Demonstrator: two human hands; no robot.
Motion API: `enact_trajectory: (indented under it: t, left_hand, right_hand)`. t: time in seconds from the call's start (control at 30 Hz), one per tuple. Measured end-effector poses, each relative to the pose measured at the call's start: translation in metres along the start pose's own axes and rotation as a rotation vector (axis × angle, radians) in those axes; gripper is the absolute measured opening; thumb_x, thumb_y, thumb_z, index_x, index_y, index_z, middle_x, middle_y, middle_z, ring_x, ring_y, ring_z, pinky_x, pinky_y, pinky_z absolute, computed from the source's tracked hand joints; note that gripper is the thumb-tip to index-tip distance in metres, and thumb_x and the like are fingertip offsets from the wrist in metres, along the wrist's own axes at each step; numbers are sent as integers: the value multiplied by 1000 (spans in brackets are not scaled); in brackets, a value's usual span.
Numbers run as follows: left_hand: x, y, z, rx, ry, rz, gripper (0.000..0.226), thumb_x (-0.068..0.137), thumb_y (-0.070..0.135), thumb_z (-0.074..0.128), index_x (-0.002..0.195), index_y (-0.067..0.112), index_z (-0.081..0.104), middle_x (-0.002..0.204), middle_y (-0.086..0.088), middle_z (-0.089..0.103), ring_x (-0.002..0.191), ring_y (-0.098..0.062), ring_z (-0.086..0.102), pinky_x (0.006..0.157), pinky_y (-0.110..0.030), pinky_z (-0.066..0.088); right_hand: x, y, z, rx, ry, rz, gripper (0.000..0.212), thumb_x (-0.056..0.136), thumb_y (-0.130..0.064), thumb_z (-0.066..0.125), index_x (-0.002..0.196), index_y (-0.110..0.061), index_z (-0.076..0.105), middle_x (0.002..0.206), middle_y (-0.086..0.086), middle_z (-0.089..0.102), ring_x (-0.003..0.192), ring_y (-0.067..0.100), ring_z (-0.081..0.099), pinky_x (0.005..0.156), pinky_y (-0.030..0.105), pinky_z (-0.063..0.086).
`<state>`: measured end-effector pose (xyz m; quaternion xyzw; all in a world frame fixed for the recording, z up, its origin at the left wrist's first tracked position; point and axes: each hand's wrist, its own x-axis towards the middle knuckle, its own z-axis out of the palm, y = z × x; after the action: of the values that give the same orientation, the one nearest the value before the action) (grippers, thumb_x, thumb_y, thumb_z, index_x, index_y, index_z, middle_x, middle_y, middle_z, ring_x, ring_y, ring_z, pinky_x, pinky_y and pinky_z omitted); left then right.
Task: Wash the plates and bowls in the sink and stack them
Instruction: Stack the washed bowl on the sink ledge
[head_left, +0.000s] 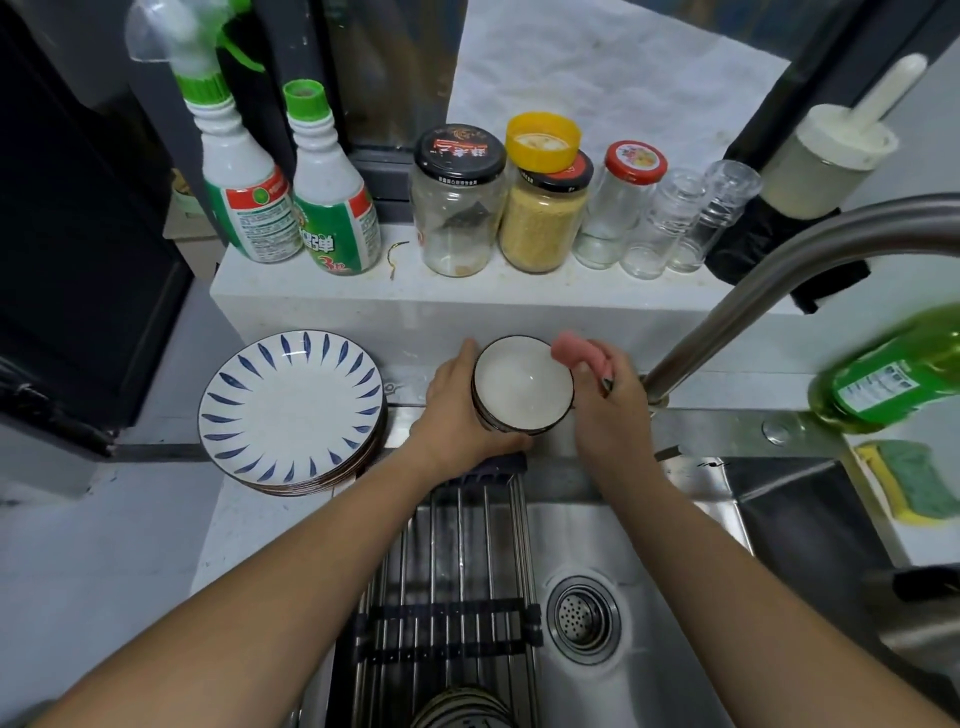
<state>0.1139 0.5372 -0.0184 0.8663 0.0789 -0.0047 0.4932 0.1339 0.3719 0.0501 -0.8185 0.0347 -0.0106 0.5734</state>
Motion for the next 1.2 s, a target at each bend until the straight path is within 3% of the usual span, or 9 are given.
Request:
enact_trajectory:
  t: [0.17,0.27,0.4,0.63,0.83,0.97,1.07,1.13,1.2]
  left_hand:
    - [-65,19,-16,-124,1,-188,129,64,58,89,162,25,12,165,-1,25,151,-18,27,124,-43,29]
    - [-122,25,-27,-302,-1,-275,84,82,44,83,150,23,37,144,3,51,133,-13,51,108,-24,44]
    - [-212,25,-33,-361,-25,-412,30,95,38,67,122,36,56,118,8,64,110,-1,60,87,-11,44]
    - [-312,25,-5,-436,156,-583,15,104,34,55,101,27,68,93,16,73,90,13,64,68,0,41]
    - [-351,34,31,-561,194,-601,39,110,42,38,124,25,70,121,10,74,120,-5,63,97,-14,45]
    - [-362,31,50,-548,204,-640,58,93,80,36,142,53,50,144,23,57,141,-6,45,125,-47,19]
    - [-358,49,52,-667,272,-629,32,110,40,36,141,40,41,139,18,52,126,-1,48,94,1,36]
    - [-354,50,55,-724,258,-632,30,110,31,36,140,36,40,131,14,54,110,6,52,70,3,42]
    - [-351,50,56,-746,285,-630,29,110,31,36,139,34,43,130,12,58,108,8,54,73,-4,47]
  right_hand:
    - [-48,-3,-22,91,-62,32,24,101,-23,51,114,-41,61,106,-11,66,101,14,65,84,32,52]
    - [-90,0,-44,183,-190,218,21,104,-20,48,112,-34,61,105,4,68,81,20,69,65,34,57]
    - [-162,17,-74,90,-389,368,16,105,-22,46,110,-29,59,108,9,69,79,31,75,69,54,59]
    - [-225,37,-93,-9,-500,443,13,98,-50,57,95,-38,61,79,-5,69,64,11,66,61,41,56]
    - [-245,35,-92,-69,-568,386,16,101,-32,48,115,-34,56,100,-10,66,84,5,65,60,22,52]
    - [-254,32,-96,-59,-570,342,13,102,-26,47,107,-36,55,95,-10,65,78,4,61,56,18,49]
    - [-262,34,-97,5,-538,342,16,101,-26,49,101,-38,59,97,0,68,77,11,63,65,27,49]
    - [-264,33,-98,23,-529,328,16,102,-23,49,103,-36,59,98,-2,67,78,10,62,66,27,50]
    - [-266,32,-100,57,-508,330,15,102,-22,49,104,-32,60,100,0,67,79,11,62,66,28,49]
